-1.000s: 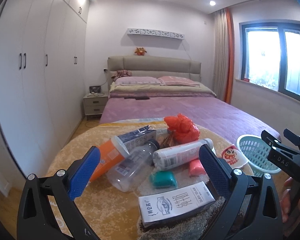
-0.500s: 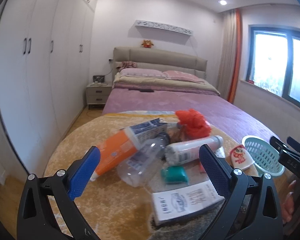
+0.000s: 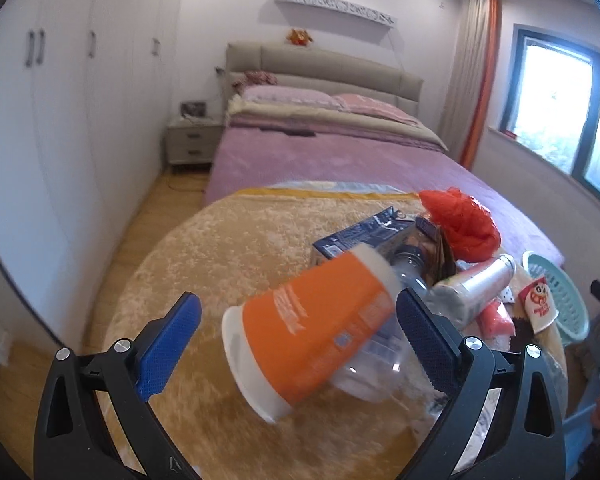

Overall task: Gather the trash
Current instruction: 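Grasp the orange paper cup with the left gripper while the right gripper grasps the white-red paper cup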

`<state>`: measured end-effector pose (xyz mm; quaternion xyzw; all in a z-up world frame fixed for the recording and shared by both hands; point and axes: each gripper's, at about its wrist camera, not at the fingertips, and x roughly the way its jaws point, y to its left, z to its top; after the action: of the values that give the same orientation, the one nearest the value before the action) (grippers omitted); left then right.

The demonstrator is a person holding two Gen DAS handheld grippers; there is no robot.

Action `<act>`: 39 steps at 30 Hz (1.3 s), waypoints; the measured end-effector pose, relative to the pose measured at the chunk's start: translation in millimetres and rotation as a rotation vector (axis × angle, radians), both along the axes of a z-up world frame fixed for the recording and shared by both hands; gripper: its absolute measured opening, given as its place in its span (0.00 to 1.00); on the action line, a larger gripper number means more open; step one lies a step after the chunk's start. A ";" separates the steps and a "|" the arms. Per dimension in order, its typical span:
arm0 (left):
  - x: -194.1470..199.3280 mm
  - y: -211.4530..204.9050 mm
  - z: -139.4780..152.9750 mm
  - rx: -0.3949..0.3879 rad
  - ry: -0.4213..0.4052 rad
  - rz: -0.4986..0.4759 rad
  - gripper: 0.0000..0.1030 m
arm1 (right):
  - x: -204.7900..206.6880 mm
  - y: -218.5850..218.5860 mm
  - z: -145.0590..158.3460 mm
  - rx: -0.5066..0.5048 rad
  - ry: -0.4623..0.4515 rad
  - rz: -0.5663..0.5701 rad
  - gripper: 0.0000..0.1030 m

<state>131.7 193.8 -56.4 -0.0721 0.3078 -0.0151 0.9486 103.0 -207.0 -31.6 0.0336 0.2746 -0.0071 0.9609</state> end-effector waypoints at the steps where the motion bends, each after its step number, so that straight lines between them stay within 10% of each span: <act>1: 10.9 11.1 -2.9 -0.040 0.022 -0.036 0.92 | 1.0 -0.4 -1.8 -0.001 0.007 -0.003 0.58; 15: 45.2 25.4 -35.5 -0.265 0.167 -0.309 0.92 | 10.3 6.5 -11.2 -0.017 0.058 0.012 0.58; 25: 51.6 -7.1 -45.5 -0.024 0.227 -0.286 0.92 | 11.1 13.2 -15.5 -0.024 0.077 0.029 0.58; 31: 69.2 2.5 -48.4 -0.034 0.233 -0.293 0.91 | 9.7 14.5 -12.0 -0.039 0.067 0.027 0.58; 39: 57.3 12.2 -42.9 -0.074 0.215 -0.244 0.50 | 14.0 14.9 -14.6 -0.049 0.069 0.030 0.58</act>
<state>189.1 205.9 -99.3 -0.0702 0.4130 -0.1335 0.8981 117.0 -192.1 -46.1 0.0057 0.3080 -0.0003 0.9514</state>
